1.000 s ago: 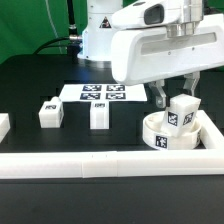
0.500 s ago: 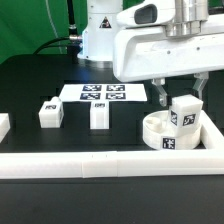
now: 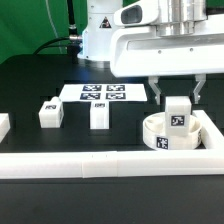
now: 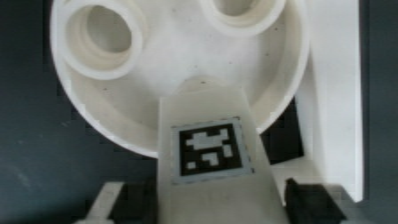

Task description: Assemble stool

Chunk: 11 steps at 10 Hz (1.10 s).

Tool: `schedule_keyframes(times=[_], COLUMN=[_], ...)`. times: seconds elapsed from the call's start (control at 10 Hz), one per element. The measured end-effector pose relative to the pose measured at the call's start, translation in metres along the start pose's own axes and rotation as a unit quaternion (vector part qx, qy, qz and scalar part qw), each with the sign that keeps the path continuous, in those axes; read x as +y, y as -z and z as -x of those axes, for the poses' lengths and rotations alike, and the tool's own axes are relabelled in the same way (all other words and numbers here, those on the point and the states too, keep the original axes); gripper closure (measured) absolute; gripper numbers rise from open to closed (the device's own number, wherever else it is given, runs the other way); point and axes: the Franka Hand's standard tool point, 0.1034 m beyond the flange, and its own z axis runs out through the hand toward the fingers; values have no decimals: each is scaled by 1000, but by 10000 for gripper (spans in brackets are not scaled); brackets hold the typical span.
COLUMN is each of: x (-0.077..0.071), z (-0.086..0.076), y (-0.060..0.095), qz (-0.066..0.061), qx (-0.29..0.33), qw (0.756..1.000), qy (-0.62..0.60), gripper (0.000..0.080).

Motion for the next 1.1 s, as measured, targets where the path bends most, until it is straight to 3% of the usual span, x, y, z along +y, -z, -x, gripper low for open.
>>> schedule_keyframes(times=[0.2, 0.3, 0.4, 0.6, 0.8, 0.9, 1.1], x=[0, 1, 4, 22, 55, 63, 59], z=[0, -1, -5, -11, -21, -23, -22], y=[0, 1, 7, 19, 20, 19, 19], qz=[0, 0, -1, 0, 8, 11, 10], qx=[0, 0, 2, 8, 11, 11, 10], qw=[1000, 1000, 1000, 999, 998, 998, 998], qy=[-3, 0, 14, 37, 58, 62, 64], gripper=[430, 254, 172, 156, 151, 150, 150])
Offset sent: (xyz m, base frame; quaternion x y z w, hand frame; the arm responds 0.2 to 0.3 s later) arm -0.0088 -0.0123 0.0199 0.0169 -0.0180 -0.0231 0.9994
